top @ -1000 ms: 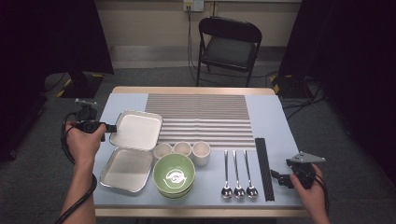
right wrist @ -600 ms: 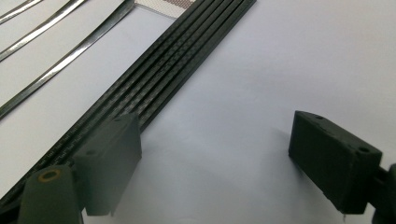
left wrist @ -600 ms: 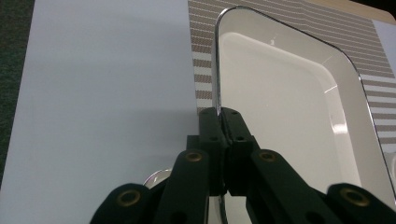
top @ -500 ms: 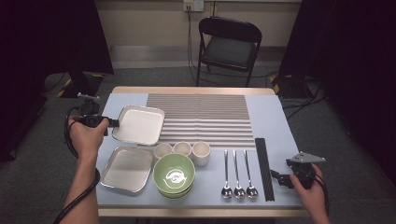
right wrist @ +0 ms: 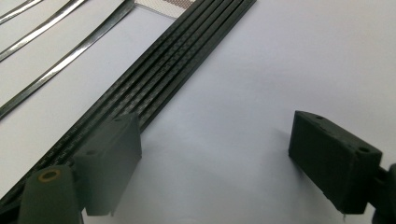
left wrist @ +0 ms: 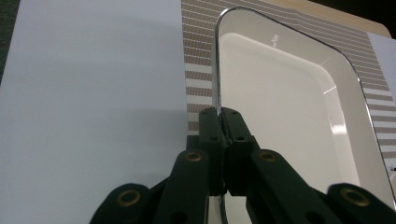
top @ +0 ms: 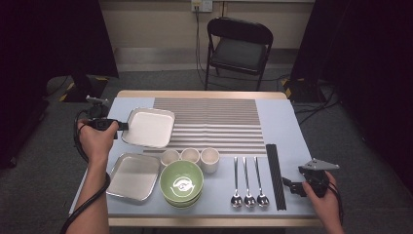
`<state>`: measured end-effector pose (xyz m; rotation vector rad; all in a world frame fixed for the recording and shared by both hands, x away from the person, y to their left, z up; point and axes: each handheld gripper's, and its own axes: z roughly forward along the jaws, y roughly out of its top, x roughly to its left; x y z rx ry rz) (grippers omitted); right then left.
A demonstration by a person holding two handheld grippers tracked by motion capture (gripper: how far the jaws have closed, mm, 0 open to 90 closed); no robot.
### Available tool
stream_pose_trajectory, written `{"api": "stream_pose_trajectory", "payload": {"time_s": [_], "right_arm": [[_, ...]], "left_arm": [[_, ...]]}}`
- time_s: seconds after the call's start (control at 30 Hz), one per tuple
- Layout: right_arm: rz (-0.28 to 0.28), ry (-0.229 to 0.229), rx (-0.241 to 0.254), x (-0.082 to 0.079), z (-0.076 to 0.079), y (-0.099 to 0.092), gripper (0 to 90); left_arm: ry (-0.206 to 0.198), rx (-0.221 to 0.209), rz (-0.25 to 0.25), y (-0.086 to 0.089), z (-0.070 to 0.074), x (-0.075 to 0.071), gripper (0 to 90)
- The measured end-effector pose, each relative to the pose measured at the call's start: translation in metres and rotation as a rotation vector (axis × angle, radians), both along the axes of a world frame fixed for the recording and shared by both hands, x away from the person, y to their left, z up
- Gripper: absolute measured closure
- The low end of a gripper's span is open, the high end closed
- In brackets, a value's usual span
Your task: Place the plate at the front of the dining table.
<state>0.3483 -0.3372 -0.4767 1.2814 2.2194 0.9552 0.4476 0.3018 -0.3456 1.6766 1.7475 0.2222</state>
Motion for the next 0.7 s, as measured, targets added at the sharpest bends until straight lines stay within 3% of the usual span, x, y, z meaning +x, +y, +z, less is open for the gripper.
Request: {"api": "stream_pose_trajectory", "payload": {"time_s": [0.43,0.7], "right_arm": [[-0.001,-0.002,-0.002,-0.0002,0.0,0.0,16.3],[-0.001,-0.002,-0.002,-0.0002,0.0,0.0,16.3]], "left_arm": [[-0.004,0.001,0.025,-0.0066,-0.006,0.009,88.7],[-0.015,0.011,0.034,-0.0084,-0.0021,0.0106,88.6]]}}
